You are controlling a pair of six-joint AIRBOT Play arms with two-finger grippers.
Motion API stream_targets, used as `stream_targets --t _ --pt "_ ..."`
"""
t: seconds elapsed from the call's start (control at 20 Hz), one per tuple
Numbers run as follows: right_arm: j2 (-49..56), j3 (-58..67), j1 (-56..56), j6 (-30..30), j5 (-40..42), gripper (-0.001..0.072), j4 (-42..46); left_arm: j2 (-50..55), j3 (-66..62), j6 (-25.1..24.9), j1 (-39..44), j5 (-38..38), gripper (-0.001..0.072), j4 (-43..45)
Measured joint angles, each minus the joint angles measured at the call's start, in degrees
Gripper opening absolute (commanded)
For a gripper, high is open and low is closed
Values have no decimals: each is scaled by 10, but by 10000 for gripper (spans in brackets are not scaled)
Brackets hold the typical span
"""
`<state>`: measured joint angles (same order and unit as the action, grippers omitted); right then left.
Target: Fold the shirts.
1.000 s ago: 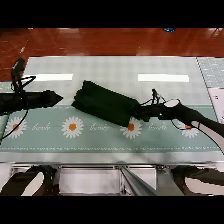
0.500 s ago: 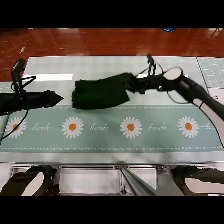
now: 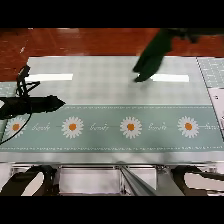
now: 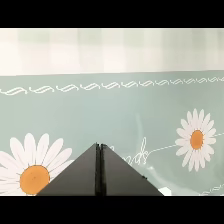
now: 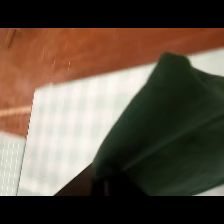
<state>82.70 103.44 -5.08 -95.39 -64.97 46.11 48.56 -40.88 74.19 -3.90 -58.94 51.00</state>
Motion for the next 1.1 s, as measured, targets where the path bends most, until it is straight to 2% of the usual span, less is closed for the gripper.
stream_targets --t 0.3,0.5,0.75,1.1 --pt "-47 33 -202 -38 -113 28 17 0 2 0 0 0 18 0" --pt "-87 17 -294 -52 -204 27 89 0 2 0 0 0 18 0" --pt "-184 -120 -382 -54 -281 28 210 0 2 0 0 12 18 0" --pt "-323 -373 -543 -46 -325 34 414 0 2 0 0 23 18 0"
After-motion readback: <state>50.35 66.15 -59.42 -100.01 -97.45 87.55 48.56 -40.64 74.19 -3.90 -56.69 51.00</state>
